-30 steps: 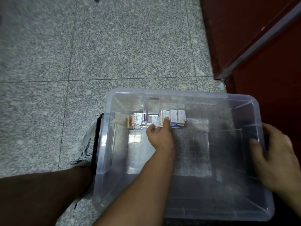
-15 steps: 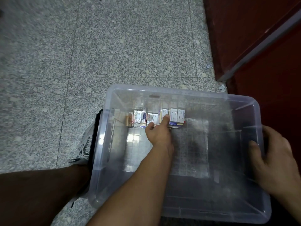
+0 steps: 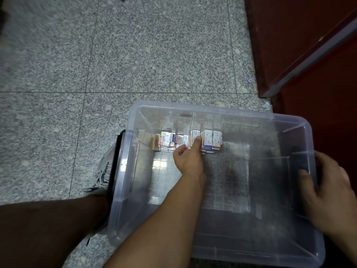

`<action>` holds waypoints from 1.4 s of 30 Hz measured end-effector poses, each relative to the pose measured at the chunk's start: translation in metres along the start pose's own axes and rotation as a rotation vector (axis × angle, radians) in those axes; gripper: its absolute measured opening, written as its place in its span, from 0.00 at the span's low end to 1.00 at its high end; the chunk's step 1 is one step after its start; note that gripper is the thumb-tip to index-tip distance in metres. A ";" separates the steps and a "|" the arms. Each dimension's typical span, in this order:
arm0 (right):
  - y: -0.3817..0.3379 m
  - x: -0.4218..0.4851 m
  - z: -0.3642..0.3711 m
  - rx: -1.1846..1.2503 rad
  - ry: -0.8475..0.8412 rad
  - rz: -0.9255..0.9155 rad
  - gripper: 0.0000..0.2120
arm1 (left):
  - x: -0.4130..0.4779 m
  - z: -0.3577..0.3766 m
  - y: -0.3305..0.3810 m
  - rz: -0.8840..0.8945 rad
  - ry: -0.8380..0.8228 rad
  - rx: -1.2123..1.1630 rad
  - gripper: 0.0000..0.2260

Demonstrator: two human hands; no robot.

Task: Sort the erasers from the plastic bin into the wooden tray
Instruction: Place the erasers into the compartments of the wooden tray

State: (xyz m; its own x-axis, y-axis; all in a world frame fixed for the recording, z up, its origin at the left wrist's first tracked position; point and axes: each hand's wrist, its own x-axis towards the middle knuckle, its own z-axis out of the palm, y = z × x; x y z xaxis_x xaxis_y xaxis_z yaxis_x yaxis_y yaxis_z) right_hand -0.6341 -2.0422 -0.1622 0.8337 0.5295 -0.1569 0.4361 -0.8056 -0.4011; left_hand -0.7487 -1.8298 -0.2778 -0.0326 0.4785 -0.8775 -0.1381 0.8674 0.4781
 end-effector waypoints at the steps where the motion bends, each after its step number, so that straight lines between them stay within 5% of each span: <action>1: 0.000 0.000 0.000 0.001 0.001 0.003 0.27 | 0.001 0.000 0.000 -0.001 0.001 0.008 0.23; 12: 0.002 -0.002 0.001 -0.009 -0.017 0.006 0.27 | 0.004 -0.001 0.003 0.051 -0.009 0.126 0.28; 27: 0.004 0.002 -0.002 -0.143 -0.073 -0.003 0.20 | -0.012 -0.023 0.018 0.158 -0.083 0.129 0.16; 30: -0.004 -0.003 -0.013 -0.242 -0.073 0.005 0.22 | -0.034 -0.035 0.034 0.212 -0.173 0.191 0.14; 33: -0.027 -0.016 -0.034 -0.190 -0.015 -0.037 0.13 | -0.071 -0.045 0.054 0.305 -0.336 0.264 0.13; 36: -0.062 -0.041 -0.062 0.093 -0.020 -0.093 0.02 | -0.127 -0.050 0.073 0.430 -0.557 0.403 0.11; 42: -0.109 -0.119 -0.149 0.757 0.084 0.023 0.03 | -0.260 -0.057 0.078 0.552 -1.067 0.683 0.14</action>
State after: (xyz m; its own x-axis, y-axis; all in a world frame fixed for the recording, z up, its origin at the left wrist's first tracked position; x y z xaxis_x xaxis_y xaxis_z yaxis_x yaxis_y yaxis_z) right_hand -0.7308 -2.0570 0.0347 0.8759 0.4683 -0.1158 0.0920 -0.3979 -0.9128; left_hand -0.8070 -1.8944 -0.0149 0.8853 0.3822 -0.2650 0.1629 0.2789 0.9464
